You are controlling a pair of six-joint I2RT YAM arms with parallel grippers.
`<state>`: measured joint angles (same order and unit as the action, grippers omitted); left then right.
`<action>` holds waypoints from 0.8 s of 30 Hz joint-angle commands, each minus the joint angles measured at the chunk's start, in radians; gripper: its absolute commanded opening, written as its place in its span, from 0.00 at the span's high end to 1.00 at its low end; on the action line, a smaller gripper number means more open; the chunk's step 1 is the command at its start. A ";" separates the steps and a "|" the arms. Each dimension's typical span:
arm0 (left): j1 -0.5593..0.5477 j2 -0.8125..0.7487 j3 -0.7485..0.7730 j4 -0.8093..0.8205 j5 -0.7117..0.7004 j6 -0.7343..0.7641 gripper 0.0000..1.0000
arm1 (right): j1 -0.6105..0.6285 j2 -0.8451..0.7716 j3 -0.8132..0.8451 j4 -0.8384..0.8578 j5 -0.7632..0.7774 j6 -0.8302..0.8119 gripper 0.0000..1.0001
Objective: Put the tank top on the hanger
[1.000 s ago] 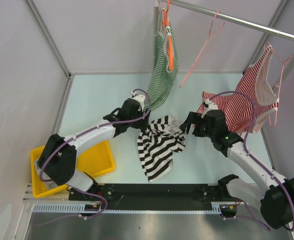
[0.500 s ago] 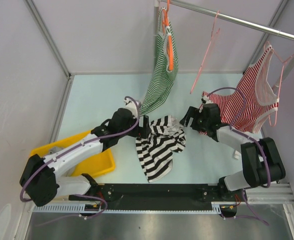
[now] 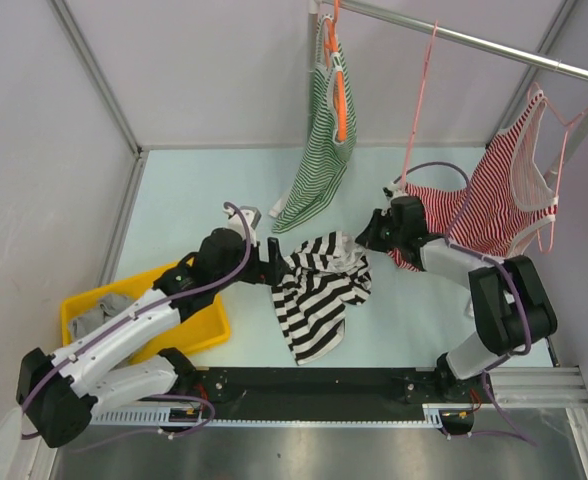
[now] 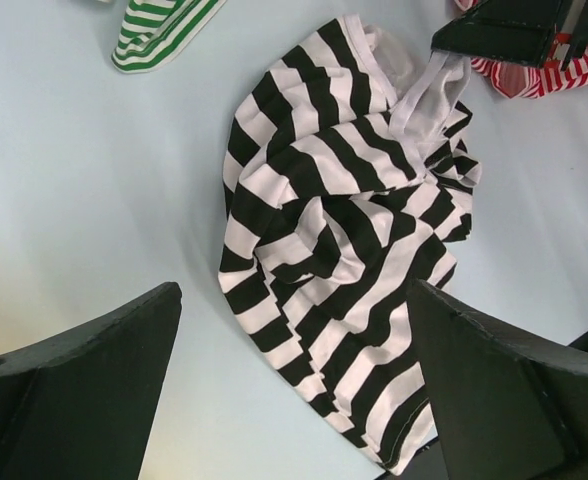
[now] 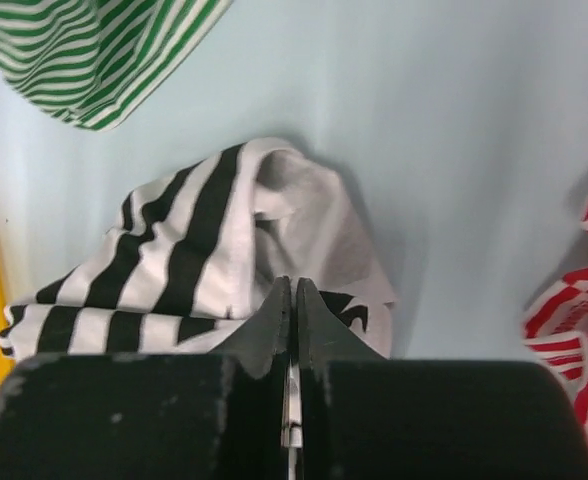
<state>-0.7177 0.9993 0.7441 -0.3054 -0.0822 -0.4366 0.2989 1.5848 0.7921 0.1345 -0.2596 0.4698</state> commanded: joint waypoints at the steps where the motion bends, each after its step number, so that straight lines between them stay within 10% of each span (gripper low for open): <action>1: 0.004 -0.085 0.054 -0.055 -0.024 -0.008 0.01 | 0.144 -0.127 0.097 -0.091 0.068 -0.045 1.00; 13: 0.021 -0.297 0.031 -0.245 -0.082 -0.079 0.01 | 0.770 -0.231 0.173 -0.095 0.352 0.104 0.99; 19: 0.023 -0.329 -0.101 -0.183 -0.027 -0.168 0.01 | 0.792 -0.155 0.157 -0.065 0.359 0.116 0.42; 24: 0.023 -0.311 -0.230 -0.007 0.071 -0.221 0.01 | 0.772 -0.242 0.107 -0.117 0.433 0.069 0.21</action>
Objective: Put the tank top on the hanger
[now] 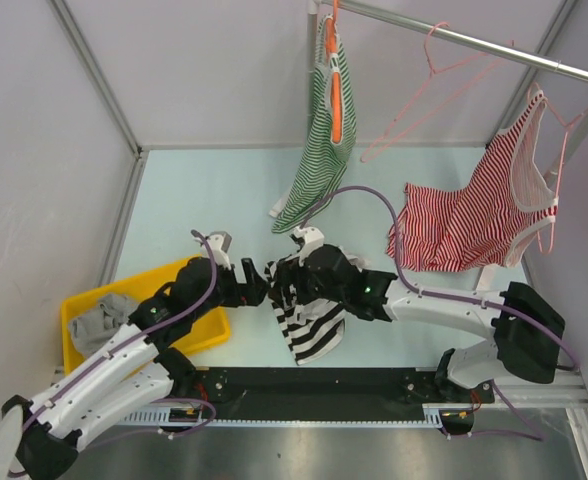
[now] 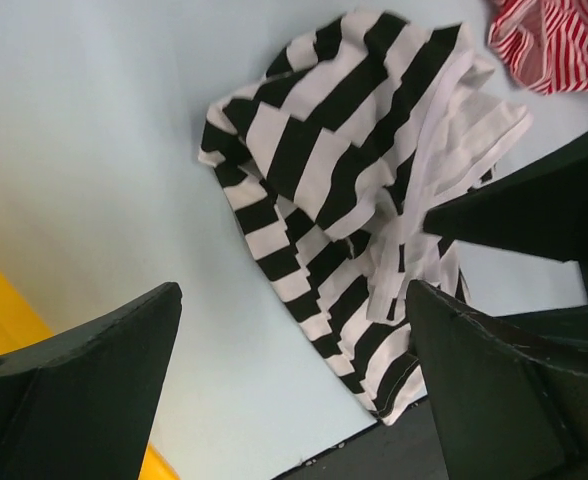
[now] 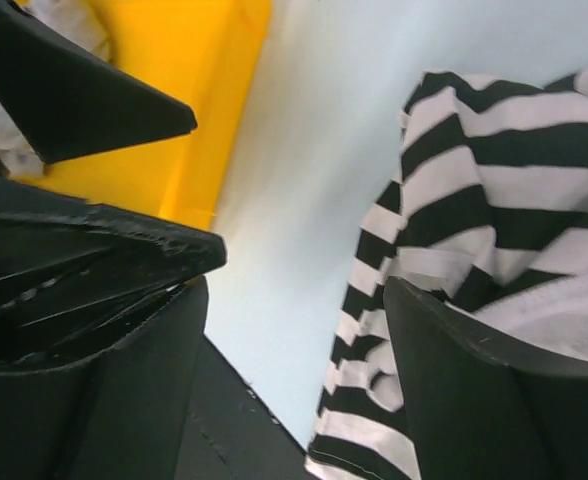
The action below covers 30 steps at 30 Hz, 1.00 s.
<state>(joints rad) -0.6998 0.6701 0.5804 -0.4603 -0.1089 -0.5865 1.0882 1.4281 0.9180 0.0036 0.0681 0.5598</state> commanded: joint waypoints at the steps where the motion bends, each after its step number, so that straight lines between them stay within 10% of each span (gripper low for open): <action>1: 0.003 0.028 -0.079 0.172 0.100 -0.079 0.01 | -0.024 -0.109 -0.025 0.003 0.122 -0.027 0.19; 25: -0.171 0.552 -0.283 0.908 0.316 -0.325 0.32 | -0.481 -0.502 -0.271 -0.192 0.076 -0.031 0.16; 27: -0.171 0.617 -0.283 1.023 0.363 -0.360 0.47 | -0.485 -0.505 -0.269 -0.194 0.075 -0.034 0.16; 28: -0.171 0.626 -0.280 1.070 0.376 -0.375 0.77 | -0.485 -0.506 -0.268 -0.197 0.075 -0.034 0.16; 30: -0.156 0.582 -0.260 1.024 0.374 -0.377 1.00 | -0.491 -0.511 -0.262 -0.206 0.072 -0.040 0.16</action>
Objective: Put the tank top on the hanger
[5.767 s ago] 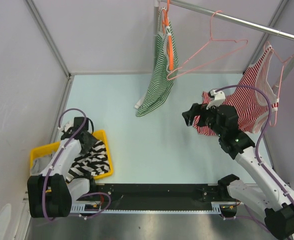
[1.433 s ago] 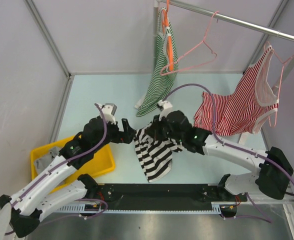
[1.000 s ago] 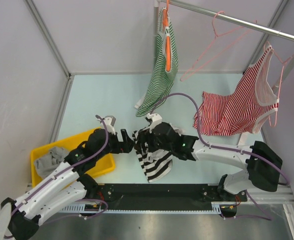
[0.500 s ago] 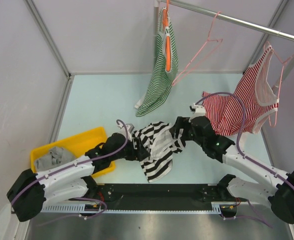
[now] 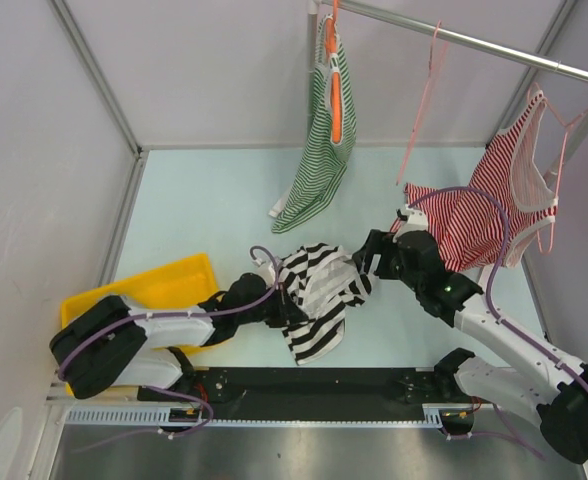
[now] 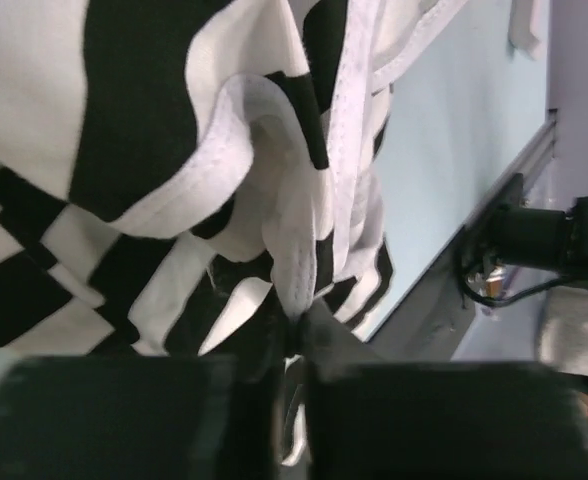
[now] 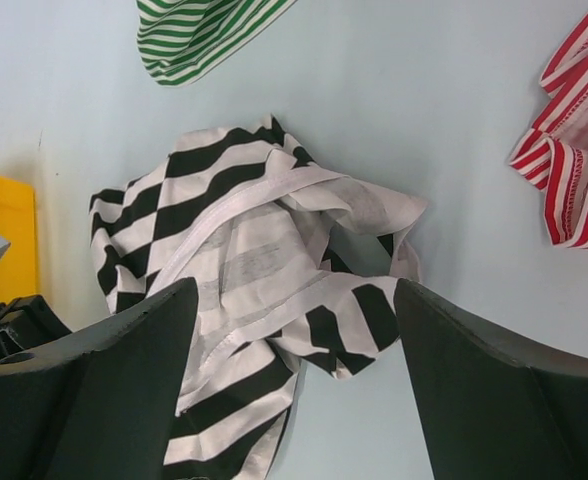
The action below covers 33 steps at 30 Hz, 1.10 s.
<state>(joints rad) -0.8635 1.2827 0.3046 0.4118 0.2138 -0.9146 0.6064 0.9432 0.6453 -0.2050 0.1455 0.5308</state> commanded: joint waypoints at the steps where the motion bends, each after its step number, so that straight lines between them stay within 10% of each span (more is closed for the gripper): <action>1: 0.020 -0.063 0.054 0.013 0.042 -0.027 1.00 | -0.013 -0.027 0.014 -0.005 -0.007 -0.014 0.16; 10: 0.296 -0.595 0.275 -0.873 -0.168 0.293 0.97 | -0.071 0.011 -0.053 0.120 -0.128 -0.046 0.15; 22: 0.411 -0.640 0.300 -1.016 -0.114 0.356 1.00 | -0.106 0.186 -0.168 0.532 -0.425 0.017 0.16; 33: 0.411 -0.657 0.352 -1.080 -0.146 0.373 1.00 | -0.108 0.361 -0.110 0.524 -0.388 -0.055 0.16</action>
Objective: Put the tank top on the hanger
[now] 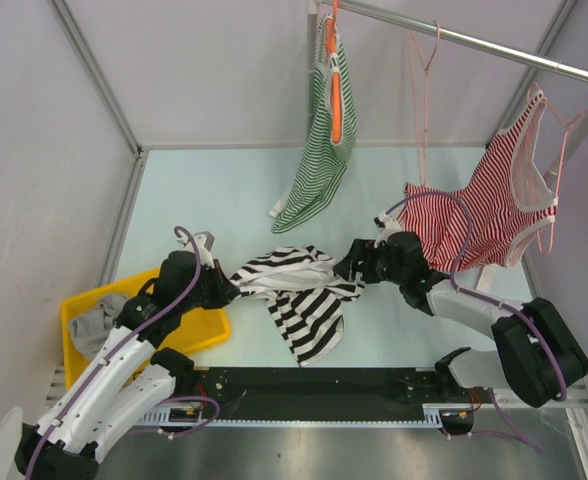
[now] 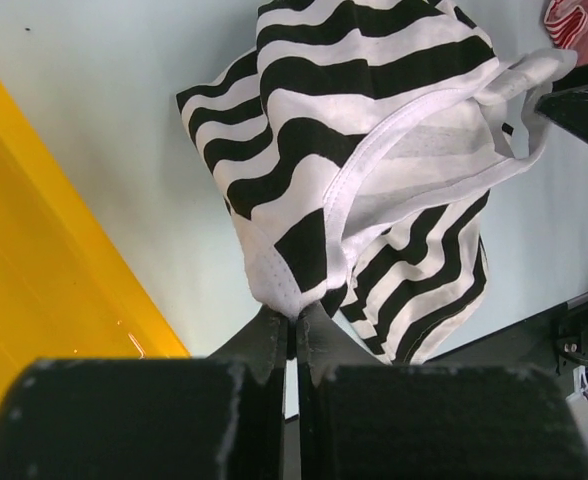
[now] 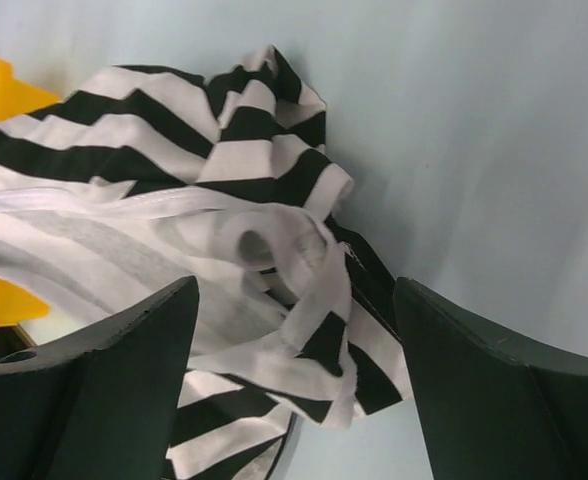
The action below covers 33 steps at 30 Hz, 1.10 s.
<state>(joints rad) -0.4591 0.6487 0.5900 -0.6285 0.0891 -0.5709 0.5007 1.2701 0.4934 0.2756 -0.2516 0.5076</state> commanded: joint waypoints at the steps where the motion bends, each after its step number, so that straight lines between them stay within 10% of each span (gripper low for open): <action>1: 0.007 -0.032 0.070 -0.043 -0.025 0.032 1.00 | -0.002 0.037 0.037 0.045 0.008 -0.031 0.16; 4: 0.008 -0.044 0.067 -0.050 -0.028 0.029 1.00 | -0.004 0.038 0.024 0.056 -0.020 -0.017 0.27; 7: 0.008 -0.044 0.070 -0.050 -0.026 0.031 1.00 | -0.005 0.040 0.005 0.089 -0.093 0.012 0.58; 9: 0.008 -0.038 0.074 -0.043 -0.026 0.037 1.00 | -0.004 0.016 0.011 0.067 -0.116 0.029 0.98; 22: 0.233 0.187 0.494 0.119 0.315 0.146 1.00 | 0.294 -0.431 0.310 -0.577 0.541 -0.096 1.00; 33: 0.327 0.221 0.631 0.260 0.711 0.062 1.00 | 0.481 -0.456 0.332 -0.633 0.775 -0.028 1.00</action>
<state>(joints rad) -0.1516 0.8871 1.2343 -0.4702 0.5953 -0.4702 0.9688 0.8127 0.8478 -0.3244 0.4175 0.4385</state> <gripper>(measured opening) 0.019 0.019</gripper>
